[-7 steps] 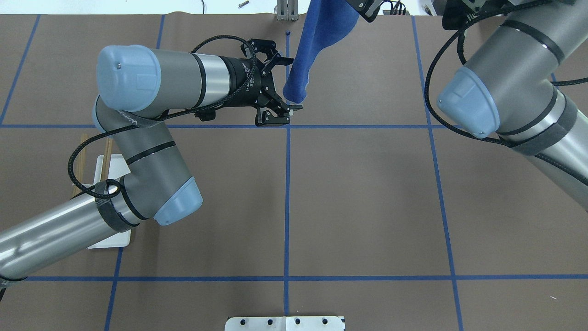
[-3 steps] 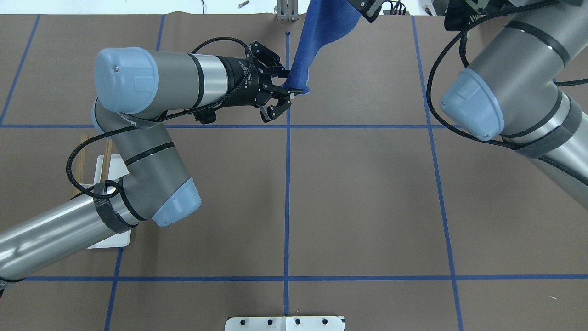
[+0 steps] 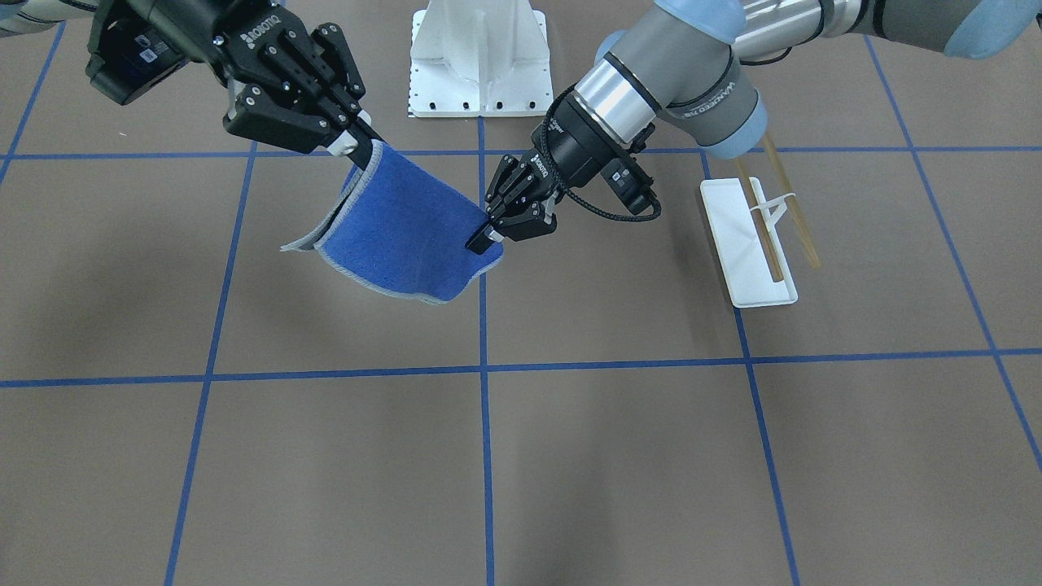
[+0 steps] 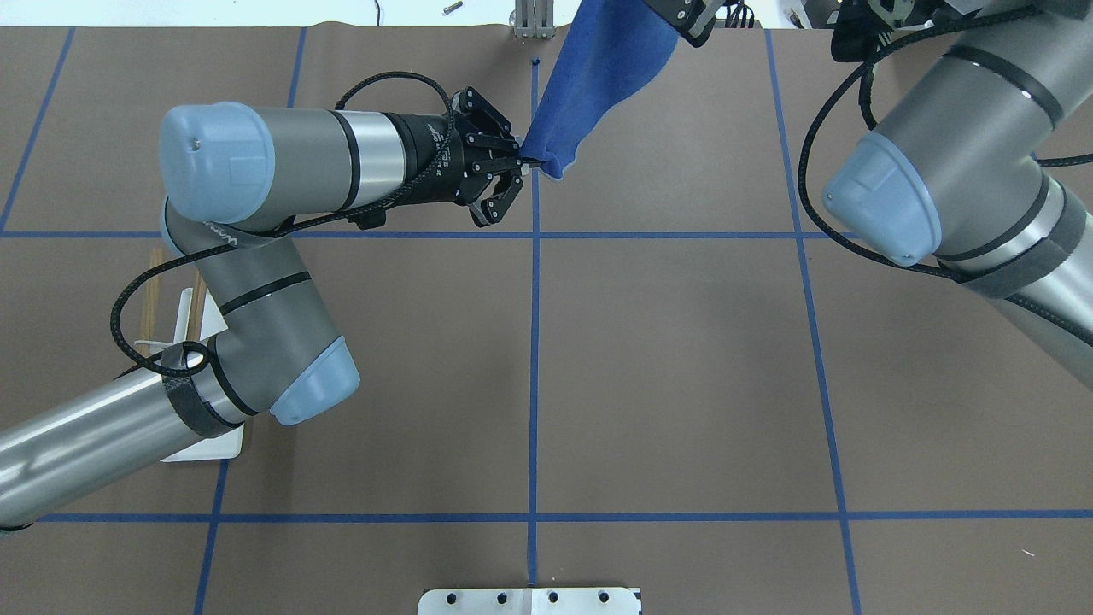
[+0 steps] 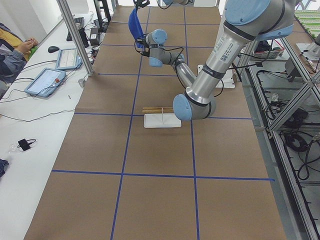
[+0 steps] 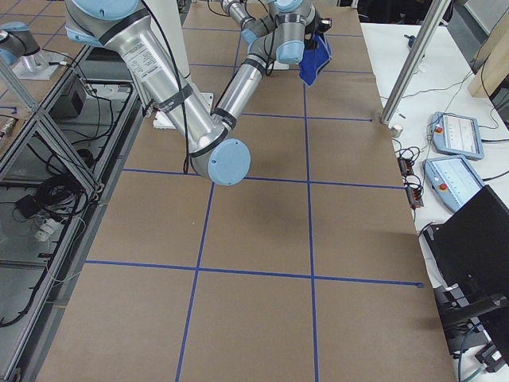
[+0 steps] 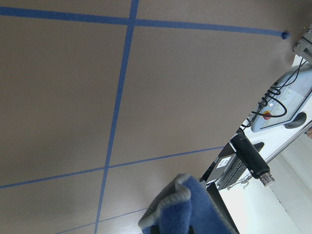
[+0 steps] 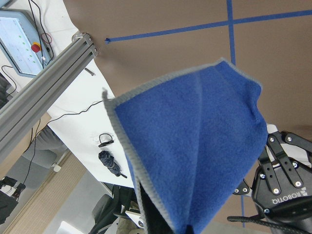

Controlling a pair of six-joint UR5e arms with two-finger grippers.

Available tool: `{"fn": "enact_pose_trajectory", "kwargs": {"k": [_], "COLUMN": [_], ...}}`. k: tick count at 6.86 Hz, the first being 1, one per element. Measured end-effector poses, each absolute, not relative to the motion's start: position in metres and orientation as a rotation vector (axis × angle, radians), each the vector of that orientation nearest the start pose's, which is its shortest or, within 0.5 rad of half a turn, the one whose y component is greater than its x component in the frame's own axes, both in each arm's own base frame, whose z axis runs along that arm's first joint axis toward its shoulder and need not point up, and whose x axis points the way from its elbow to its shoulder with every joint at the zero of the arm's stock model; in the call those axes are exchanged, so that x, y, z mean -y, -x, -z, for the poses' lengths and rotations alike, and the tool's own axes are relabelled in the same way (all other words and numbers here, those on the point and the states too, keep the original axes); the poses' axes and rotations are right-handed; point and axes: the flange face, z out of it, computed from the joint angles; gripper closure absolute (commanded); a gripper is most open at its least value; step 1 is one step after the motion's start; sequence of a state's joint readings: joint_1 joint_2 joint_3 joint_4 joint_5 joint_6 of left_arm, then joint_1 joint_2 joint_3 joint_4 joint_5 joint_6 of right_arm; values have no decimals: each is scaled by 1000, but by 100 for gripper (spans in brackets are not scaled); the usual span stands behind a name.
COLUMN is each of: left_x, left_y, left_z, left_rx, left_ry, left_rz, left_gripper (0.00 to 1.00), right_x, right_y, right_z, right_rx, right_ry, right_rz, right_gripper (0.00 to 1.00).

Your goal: Hang towel on rack

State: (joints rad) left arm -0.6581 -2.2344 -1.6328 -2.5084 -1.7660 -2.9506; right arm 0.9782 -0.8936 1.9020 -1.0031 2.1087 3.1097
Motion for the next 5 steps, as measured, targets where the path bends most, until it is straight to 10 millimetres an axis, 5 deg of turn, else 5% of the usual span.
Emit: {"fn": "enact_pose_trajectory", "kwargs": {"k": [3, 5], "left_x": [485, 480], "left_y": [-436, -422], "left_z": [-135, -159], "left_rx": [-1716, -1719], "left_ry": [538, 235], "left_rz": [1176, 1007], "left_gripper": [100, 100], "right_x": [511, 513], "right_y": [245, 246], "right_z": [-78, -94], "right_rx": [1553, 1545], "right_ry": [870, 809], "right_rz": [-1450, -1423], "right_gripper": [0, 0]}}
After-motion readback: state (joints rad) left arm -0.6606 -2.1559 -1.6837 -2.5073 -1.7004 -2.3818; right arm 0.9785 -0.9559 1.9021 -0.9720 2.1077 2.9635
